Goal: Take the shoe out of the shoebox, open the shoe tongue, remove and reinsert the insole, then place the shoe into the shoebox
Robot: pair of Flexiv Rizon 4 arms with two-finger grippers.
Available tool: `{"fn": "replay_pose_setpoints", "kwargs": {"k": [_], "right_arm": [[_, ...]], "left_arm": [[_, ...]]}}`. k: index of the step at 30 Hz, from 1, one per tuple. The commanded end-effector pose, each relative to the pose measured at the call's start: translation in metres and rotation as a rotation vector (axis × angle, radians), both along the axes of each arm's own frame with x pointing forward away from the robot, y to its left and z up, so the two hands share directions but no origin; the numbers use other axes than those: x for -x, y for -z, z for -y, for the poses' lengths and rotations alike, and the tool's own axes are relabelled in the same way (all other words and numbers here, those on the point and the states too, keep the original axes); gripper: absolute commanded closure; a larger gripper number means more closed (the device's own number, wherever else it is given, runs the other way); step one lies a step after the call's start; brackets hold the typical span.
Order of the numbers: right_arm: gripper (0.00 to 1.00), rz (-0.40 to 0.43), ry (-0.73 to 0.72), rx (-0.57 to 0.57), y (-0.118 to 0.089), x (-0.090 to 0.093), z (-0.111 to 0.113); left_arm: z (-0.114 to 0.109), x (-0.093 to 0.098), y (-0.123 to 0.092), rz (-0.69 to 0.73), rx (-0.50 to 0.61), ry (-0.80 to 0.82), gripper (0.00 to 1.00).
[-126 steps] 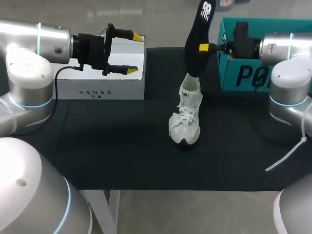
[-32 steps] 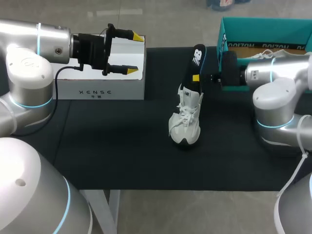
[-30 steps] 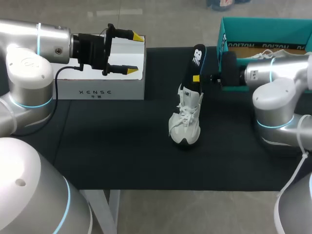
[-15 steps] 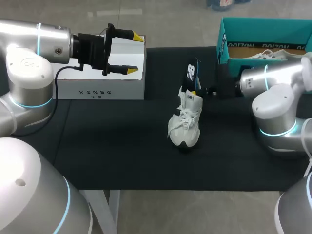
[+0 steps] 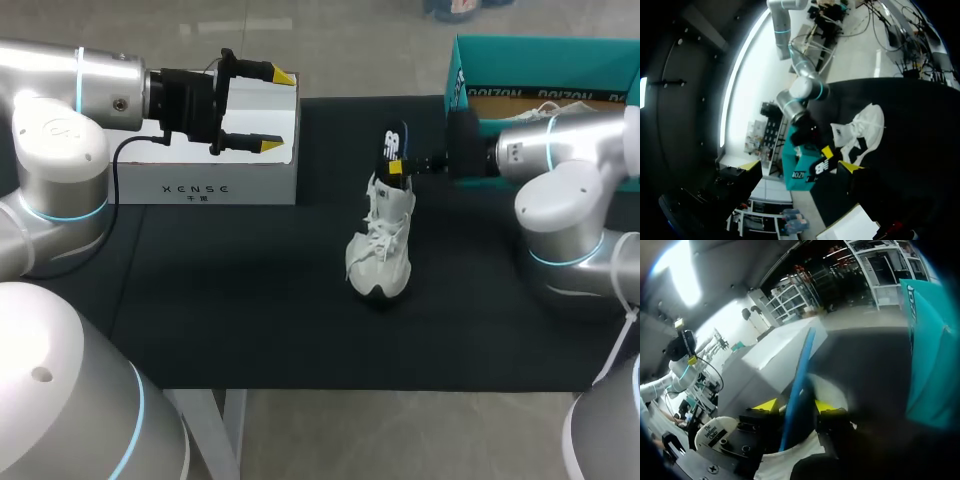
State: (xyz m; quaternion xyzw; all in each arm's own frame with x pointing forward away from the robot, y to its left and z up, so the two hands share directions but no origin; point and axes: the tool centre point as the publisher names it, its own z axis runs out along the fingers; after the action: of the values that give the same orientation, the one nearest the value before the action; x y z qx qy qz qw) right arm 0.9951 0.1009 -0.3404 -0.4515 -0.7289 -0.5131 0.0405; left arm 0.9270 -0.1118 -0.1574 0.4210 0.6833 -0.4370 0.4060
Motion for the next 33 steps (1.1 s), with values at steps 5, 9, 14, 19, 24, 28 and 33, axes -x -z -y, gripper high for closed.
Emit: {"fn": "replay_pose_setpoints", "kwargs": {"k": [5,9,14,19,24,28,33], "right_arm": [[1.0,-0.008,0.016,0.005,0.005,-0.013,-0.004],[1.0,-0.044,0.026,0.0,0.014,-0.003,-0.005],[1.0,-0.08,0.023,-0.011,0.024,0.016,-0.01],[1.0,-0.116,0.033,-0.02,0.033,0.033,-0.011],[1.0,-0.125,0.032,-0.012,0.036,0.039,-0.007],[0.61,-0.103,0.031,-0.005,0.026,0.03,-0.005],[0.62,-0.068,0.03,0.001,0.014,0.01,-0.003]], "left_arm": [[-0.001,0.001,-0.001,-0.001,-0.005,0.0,0.0],[-0.001,0.001,-0.001,-0.001,-0.005,0.0,0.0],[-0.001,0.001,-0.001,-0.001,-0.005,0.0,0.0],[-0.001,0.001,-0.001,-0.001,-0.005,0.0,0.0],[-0.001,0.001,-0.001,-0.001,-0.005,0.0,0.0],[-0.001,0.001,-0.001,-0.001,-0.005,0.0,0.0],[-0.001,0.001,-0.001,-0.001,-0.005,0.0,0.0]]}}
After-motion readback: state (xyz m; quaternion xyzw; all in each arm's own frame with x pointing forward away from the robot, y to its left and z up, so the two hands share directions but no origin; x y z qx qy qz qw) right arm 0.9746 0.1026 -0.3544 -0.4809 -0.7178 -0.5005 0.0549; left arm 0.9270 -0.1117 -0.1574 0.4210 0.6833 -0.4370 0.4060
